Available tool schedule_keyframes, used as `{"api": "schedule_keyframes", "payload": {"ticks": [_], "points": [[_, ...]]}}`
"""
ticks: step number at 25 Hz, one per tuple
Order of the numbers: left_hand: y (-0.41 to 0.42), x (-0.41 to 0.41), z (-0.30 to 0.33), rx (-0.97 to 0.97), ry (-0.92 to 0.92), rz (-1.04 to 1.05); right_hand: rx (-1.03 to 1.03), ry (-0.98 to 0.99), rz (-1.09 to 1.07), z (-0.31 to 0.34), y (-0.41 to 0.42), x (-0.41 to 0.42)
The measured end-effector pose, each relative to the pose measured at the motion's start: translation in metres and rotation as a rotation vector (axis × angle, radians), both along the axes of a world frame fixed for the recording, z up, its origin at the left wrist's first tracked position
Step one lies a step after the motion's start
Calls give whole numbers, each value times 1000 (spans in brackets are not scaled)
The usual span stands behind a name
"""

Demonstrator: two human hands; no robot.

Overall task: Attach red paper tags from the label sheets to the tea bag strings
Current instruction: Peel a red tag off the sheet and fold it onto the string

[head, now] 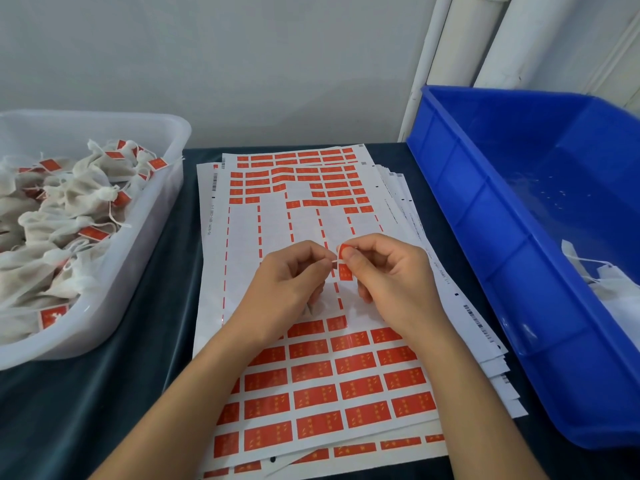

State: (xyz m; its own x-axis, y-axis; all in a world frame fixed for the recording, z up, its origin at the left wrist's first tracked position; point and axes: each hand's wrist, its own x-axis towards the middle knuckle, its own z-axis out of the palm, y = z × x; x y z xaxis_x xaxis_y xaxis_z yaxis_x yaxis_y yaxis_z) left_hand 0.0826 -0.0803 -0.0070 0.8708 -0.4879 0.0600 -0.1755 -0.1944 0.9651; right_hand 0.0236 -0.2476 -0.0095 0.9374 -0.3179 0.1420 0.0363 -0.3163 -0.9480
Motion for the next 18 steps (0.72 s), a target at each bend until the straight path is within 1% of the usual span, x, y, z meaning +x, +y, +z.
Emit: {"api": "schedule_keyframes", "payload": {"ticks": [4, 10, 18], "points": [[-1, -1, -1, 28, -85, 21, -1, 0, -15, 0, 0, -1], [-2, -2, -2, 65, -129, 36, -68, -17, -35, 0, 2, 0], [-2, -1, -1, 15, -63, 64, -180, -70, -38, 0, 7, 1]]}}
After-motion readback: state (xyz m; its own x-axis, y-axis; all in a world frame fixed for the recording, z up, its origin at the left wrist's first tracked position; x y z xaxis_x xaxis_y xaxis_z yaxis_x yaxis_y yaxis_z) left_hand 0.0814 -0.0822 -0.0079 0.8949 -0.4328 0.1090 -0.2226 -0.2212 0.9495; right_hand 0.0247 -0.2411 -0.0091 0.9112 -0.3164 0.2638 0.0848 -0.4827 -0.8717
